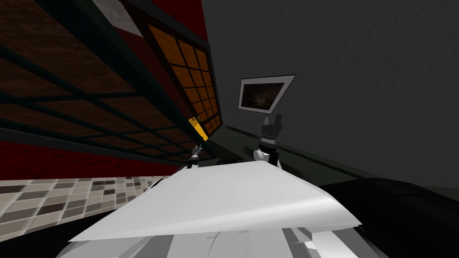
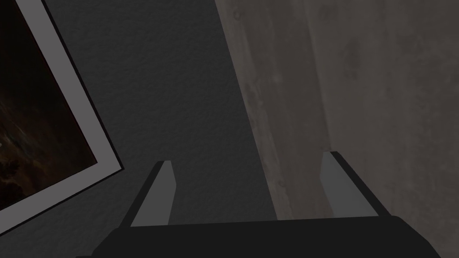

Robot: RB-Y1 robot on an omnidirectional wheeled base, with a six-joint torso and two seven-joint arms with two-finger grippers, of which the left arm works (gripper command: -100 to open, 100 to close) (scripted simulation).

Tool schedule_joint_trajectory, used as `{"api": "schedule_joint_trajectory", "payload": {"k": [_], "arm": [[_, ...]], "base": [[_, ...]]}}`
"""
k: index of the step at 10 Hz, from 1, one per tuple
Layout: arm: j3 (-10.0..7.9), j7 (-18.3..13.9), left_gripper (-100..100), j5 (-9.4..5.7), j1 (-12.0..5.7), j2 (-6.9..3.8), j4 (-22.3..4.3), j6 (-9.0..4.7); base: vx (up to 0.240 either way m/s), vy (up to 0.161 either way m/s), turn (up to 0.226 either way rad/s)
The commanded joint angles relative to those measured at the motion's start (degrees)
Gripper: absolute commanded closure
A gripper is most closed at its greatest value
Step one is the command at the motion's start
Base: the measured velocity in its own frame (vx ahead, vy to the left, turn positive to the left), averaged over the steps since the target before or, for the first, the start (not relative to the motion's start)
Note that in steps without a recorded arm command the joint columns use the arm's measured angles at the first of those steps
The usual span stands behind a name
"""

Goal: Pull the door open

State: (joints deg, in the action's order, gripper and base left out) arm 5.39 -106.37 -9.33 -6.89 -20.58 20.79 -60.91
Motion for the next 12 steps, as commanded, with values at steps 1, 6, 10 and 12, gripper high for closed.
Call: {"api": "schedule_joint_trajectory", "payload": {"k": [1, 6, 10, 12], "arm": [[0.93, -1.21, 100, 0.86, 2.42, -1.3, 1.68, -2.1], [2.58, -3.03, 100, 2.29, 4.82, -2.83, 2.04, -5.65], [3.45, -4.0, 100, 3.05, 6.1, -3.64, 2.23, -7.55], [4.32, -4.97, 100, 3.8, 7.37, -4.45, 2.42, -9.45]], "base": [[0.01, -0.015, 0.102], [0.006, -0.003, 0.042], [-0.007, -0.003, 0.031], [0.004, 0.003, 0.03]]}}
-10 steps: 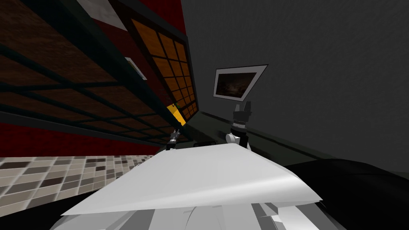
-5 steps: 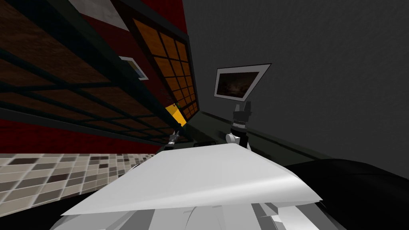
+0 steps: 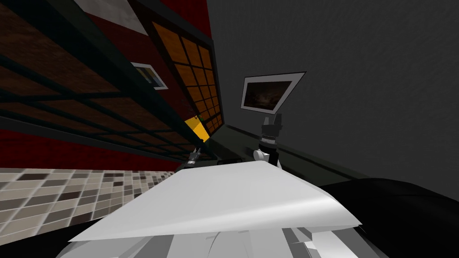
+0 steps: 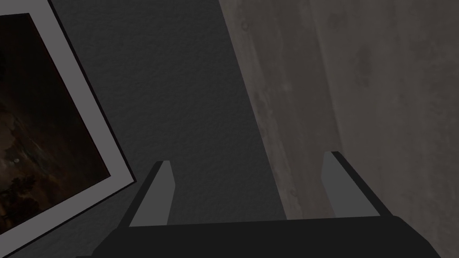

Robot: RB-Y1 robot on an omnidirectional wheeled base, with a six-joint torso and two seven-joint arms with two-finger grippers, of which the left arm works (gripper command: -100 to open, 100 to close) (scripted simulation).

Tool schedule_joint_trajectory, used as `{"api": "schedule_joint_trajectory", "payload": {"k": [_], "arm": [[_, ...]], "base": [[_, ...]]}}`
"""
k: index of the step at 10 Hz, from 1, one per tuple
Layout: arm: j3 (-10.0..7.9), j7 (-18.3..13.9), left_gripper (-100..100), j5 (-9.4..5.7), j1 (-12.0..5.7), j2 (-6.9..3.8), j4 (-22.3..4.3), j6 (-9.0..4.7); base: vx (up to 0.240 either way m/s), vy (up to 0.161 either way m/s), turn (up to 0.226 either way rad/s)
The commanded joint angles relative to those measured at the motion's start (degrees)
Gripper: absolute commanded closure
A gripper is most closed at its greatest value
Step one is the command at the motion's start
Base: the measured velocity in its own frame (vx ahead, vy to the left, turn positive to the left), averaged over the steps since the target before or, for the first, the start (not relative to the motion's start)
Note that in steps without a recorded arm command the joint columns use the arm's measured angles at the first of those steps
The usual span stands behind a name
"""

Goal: Pull the door open

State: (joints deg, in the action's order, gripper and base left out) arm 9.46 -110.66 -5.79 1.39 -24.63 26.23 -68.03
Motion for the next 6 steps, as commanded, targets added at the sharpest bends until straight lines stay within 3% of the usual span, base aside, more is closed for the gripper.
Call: {"api": "schedule_joint_trajectory", "payload": {"k": [1, 2, 3, 4, 5, 6], "arm": [[0.26, -0.68, 100, 0.27, -0.9, -0.4, -2.86, -2.33], [0.26, -0.68, 100, 0.27, -0.9, -0.4, -2.12, -2.33], [1.1, -1.63, 100, 1.0, 0.34, -1.19, -2.83, -4.14], [1.1, -1.63, 100, 1.0, 0.34, -1.19, 0.21, -3.35], [1.1, -1.63, 100, 1.0, 0.34, -1.19, -0.41, -4.07], [1.1, -1.63, 100, 1.0, 0.34, -1.19, -2.83, -4.17]], "base": [[0.007, 0.0, 0.063], [0.0, 0.0, 0.0], [0.002, 0.003, 0.051], [-0.005, 0.005, 0.067], [-0.007, 0.003, -0.006], [0.004, 0.003, -0.03]]}}
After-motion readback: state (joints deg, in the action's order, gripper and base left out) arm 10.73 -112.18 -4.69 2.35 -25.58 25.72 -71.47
